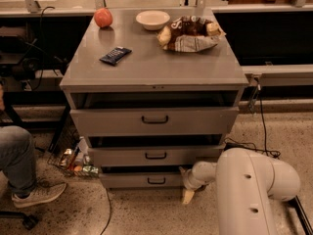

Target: Open bottom drawer

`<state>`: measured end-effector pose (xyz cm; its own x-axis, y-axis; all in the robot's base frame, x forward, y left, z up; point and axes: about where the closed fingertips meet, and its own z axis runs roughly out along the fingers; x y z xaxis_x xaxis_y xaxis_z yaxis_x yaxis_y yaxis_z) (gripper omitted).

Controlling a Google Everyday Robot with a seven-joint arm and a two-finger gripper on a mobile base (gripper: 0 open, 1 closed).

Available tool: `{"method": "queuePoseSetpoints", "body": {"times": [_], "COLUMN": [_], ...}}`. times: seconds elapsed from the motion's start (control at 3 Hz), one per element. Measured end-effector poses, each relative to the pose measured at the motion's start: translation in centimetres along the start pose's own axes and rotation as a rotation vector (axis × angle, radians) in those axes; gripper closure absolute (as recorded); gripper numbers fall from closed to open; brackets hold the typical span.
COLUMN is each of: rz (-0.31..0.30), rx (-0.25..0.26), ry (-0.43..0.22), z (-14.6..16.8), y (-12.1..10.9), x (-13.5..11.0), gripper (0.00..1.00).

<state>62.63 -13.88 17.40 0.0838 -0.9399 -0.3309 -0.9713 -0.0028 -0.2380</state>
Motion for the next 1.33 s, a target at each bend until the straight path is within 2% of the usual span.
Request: {"method": "queuePoseSetpoints", "body": {"times": [0.33, 0.67, 1.0, 1.33], "rz": [0.022, 0.018, 0.034, 0.034], "rx": [-0.018, -0.025, -0.064, -0.064], "ry": [0.023, 0.046, 0.056, 0.055], "z": [0.6, -1.3, -2.2, -3.0], "y": [0.8, 2.7, 5.4, 5.2], "x": [1.8, 2.5, 2.9, 2.6], "gripper": [0.22, 0.45, 0.68, 0.92]}}
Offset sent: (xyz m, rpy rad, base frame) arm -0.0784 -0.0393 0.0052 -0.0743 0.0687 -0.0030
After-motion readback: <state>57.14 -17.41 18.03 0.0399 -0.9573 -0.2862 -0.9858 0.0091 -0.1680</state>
